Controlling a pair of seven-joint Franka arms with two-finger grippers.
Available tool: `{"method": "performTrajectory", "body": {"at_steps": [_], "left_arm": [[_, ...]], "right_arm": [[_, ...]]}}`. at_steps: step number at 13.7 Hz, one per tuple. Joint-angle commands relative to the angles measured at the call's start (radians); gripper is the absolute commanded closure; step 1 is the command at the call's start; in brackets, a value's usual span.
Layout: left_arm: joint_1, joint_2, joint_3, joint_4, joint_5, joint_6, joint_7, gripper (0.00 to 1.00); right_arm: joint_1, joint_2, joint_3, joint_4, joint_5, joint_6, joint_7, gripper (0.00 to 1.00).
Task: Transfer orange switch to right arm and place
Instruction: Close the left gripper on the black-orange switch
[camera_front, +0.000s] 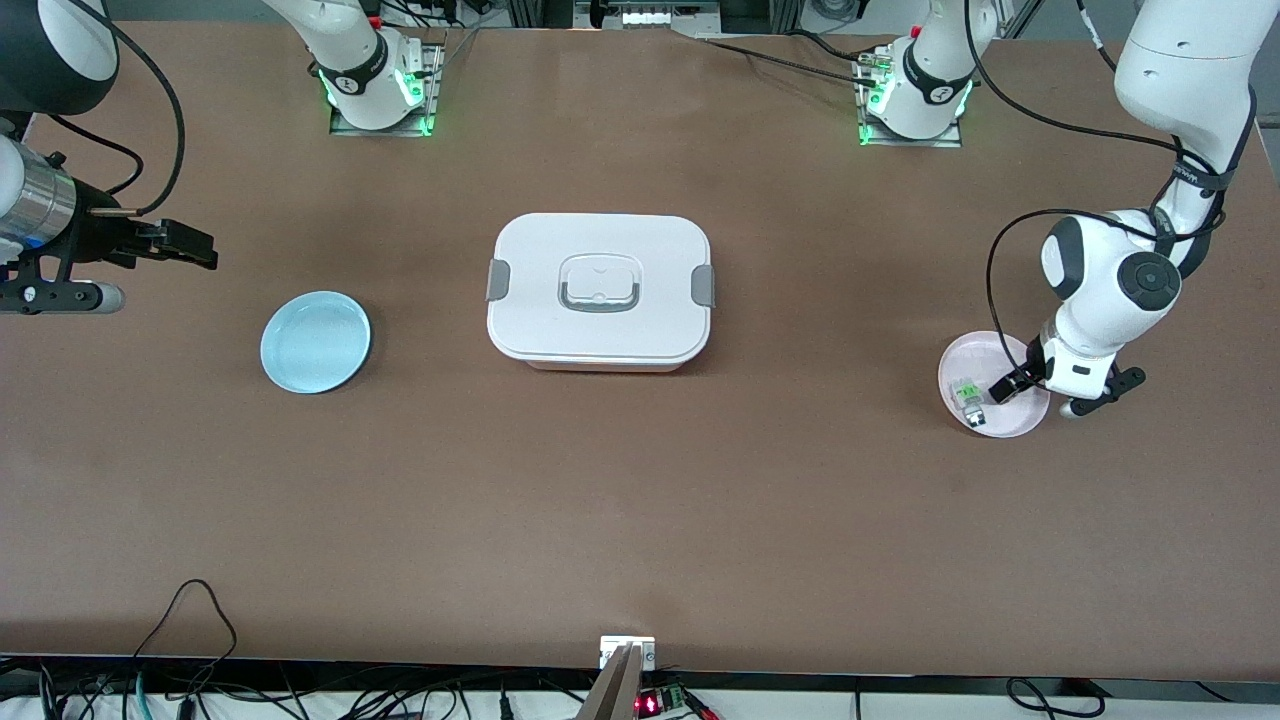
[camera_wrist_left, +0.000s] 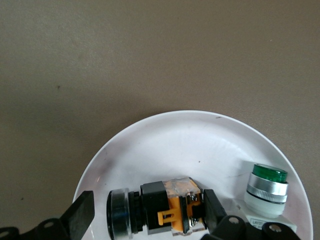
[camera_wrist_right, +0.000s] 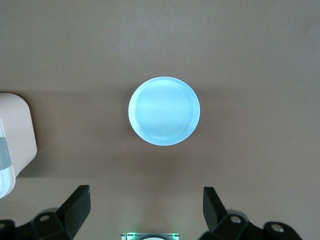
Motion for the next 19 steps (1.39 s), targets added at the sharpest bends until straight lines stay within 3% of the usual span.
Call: {"method": "performTrajectory", "body": {"at_steps": [1,2,3,5,11,15,19], "left_arm": [[0.011,0.015,-0.004,0.015,0.025,0.007,-0.009,0.35],[0.011,0.015,-0.004,0.016,0.025,0.007,-0.008,0.46],[0.011,0.015,-0.004,0.016,0.025,0.004,-0.008,0.65],[0.011,0.014,-0.004,0.019,0.025,0.003,-0.011,0.81],[0.009,-0.014,-0.009,0.038,0.025,-0.04,0.012,0.83],[-0.003,-0.066,-0.021,0.175,0.025,-0.343,0.023,0.9],[-0.001,-0.112,-0.079,0.323,0.019,-0.63,0.063,1.0]], "right_arm": [[0.001,0.005,-0.003,0.019,0.007,-0.016,-0.006,0.0],[-0.001,0.005,-0.003,0.019,0.007,-0.016,-0.006,0.0],[0.001,0.005,-0.003,0.019,0.007,-0.018,-0.003,0.0],[0.002,0.005,-0.003,0.017,0.007,-0.02,-0.003,0.0],[-0.002,0.013,-0.003,0.017,0.009,-0.018,-0.003,0.0],[-0.002,0.013,-0.004,0.017,0.009,-0.018,-0.003,0.0],[-0.001,0.013,-0.003,0.017,0.009,-0.016,-0.003,0.0]]}}
